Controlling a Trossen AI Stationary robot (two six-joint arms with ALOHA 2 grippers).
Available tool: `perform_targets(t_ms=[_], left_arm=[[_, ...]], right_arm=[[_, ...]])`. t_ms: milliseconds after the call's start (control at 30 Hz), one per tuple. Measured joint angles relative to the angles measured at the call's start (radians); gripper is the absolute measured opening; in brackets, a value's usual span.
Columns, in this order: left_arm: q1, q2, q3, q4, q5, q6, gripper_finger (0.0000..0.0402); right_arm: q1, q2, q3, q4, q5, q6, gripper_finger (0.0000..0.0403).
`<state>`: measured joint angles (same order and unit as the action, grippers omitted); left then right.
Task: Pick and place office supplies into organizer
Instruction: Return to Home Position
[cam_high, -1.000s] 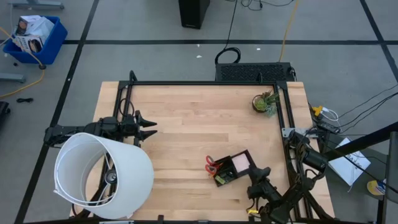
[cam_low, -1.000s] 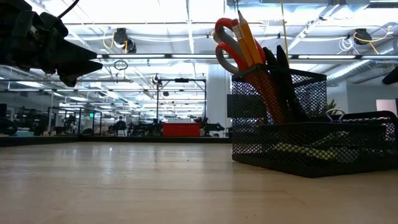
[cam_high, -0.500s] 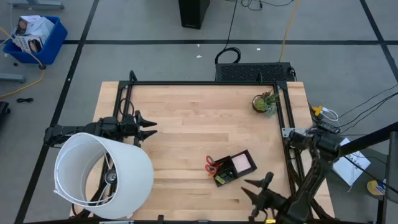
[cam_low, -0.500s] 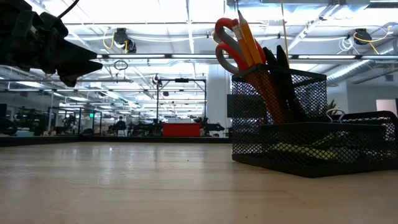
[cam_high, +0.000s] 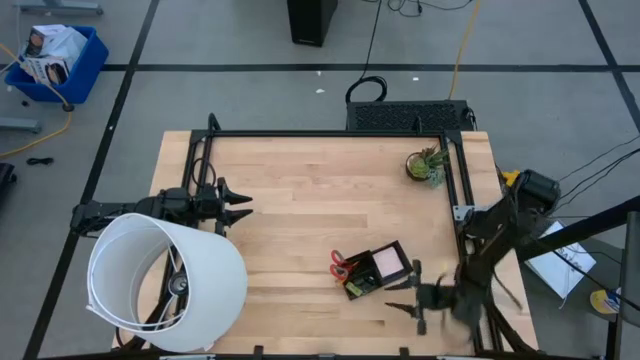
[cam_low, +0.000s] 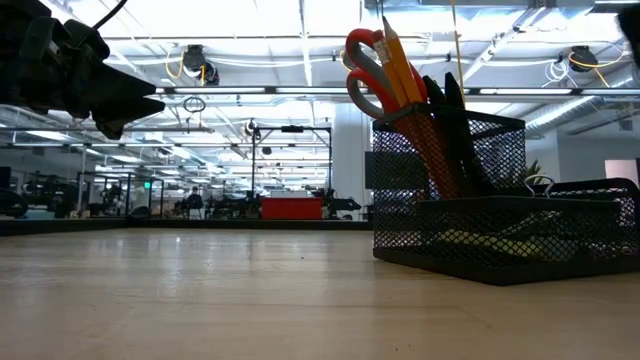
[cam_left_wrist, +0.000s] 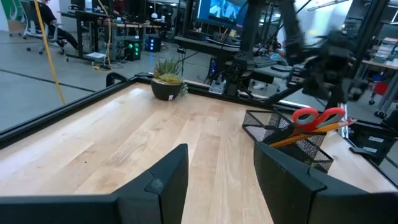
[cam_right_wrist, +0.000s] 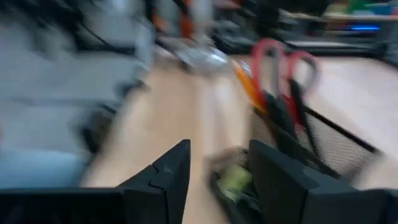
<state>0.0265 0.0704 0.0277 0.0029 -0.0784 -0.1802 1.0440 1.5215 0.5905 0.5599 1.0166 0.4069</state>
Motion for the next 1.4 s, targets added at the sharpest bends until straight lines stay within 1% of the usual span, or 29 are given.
perform_targets(t_ms=[67, 133, 167, 233, 267, 300, 367, 400, 433, 500, 600, 700, 733, 800, 867, 933, 1067, 1233, 1400], left_arm=[[0.000, 0.000, 0.000, 0.000, 0.000, 0.000, 0.0186], [0.000, 0.000, 0.000, 0.000, 0.000, 0.000, 0.0186], [0.000, 0.000, 0.000, 0.000, 0.000, 0.000, 0.0186], [0.000, 0.000, 0.000, 0.000, 0.000, 0.000, 0.0186], [0.000, 0.000, 0.000, 0.000, 0.000, 0.000, 0.0186], [0.000, 0.000, 0.000, 0.000, 0.000, 0.000, 0.0186], [0.000, 0.000, 0.000, 0.000, 0.000, 0.000, 0.0186], [0.000, 0.000, 0.000, 0.000, 0.000, 0.000, 0.0186], [0.000, 0.000, 0.000, 0.000, 0.000, 0.000, 0.0186], [0.000, 0.000, 0.000, 0.000, 0.000, 0.000, 0.0186], [0.000, 0.000, 0.000, 0.000, 0.000, 0.000, 0.0186], [0.000, 0.001, 0.000, 0.000, 0.000, 0.000, 0.0186], [0.000, 0.001, 0.000, -0.002, 0.000, 0.000, 0.0186], [0.000, 0.002, 0.000, 0.000, 0.000, 0.000, 0.0186], [0.000, 0.002, 0.000, 0.000, 0.000, 0.000, 0.0186], [0.000, 0.002, 0.000, 0.000, 0.000, 0.000, 0.0186], [0.000, 0.002, 0.000, 0.000, 0.000, 0.000, 0.0186], [0.000, 0.002, 0.000, 0.000, 0.000, 0.000, 0.0186], [0.000, 0.002, 0.000, 0.000, 0.000, 0.000, 0.0186]], right_arm=[[-0.027, -0.044, -0.123, 0.308, -0.118, -0.133, 0.0155], [-0.055, -0.074, -0.237, 0.582, -0.205, -0.268, 0.0155], [-0.064, -0.089, -0.295, 0.705, -0.223, -0.325, 0.0155], [-0.074, -0.116, -0.390, 0.896, -0.229, -0.407, 0.0155], [-0.076, -0.130, -0.434, 0.972, -0.216, -0.424, 0.0155], [-0.076, -0.147, -0.474, 1.011, -0.191, -0.424, 0.0155], [-0.074, -0.203, -0.532, 0.982, -0.146, -0.345, 0.0155], [-0.075, -0.225, -0.551, 0.977, -0.156, -0.303, 0.0155], [-0.077, -0.241, -0.562, 0.965, -0.185, -0.298, 0.0155], [-0.085, -0.258, -0.571, 0.929, -0.256, -0.340, 0.0155], [-0.120, -0.281, -0.574, 0.928, -0.257, -0.369, 0.0155], [-0.173, -0.314, -0.575, 0.874, -0.264, -0.370, 0.0155], [-0.193, -0.335, -0.575, 0.850, -0.279, -0.367, 0.0155], [-0.233, -0.382, -0.575, 0.777, -0.345, -0.351, 0.0155], [-0.273, -0.454, -0.575, 0.688, -0.448, -0.335, 0.0155], [-0.304, -0.538, -0.575, 0.605, -0.498, -0.324, 0.0155], [-0.332, -0.749, -0.574, 0.406, -0.511, -0.357, 0.0155], [-0.337, -1.009, -0.574, 0.163, -0.521, -0.367, 0.0155], [-0.337, -1.163, -0.574, -0.036, -0.524, -0.345, 0.0155]])
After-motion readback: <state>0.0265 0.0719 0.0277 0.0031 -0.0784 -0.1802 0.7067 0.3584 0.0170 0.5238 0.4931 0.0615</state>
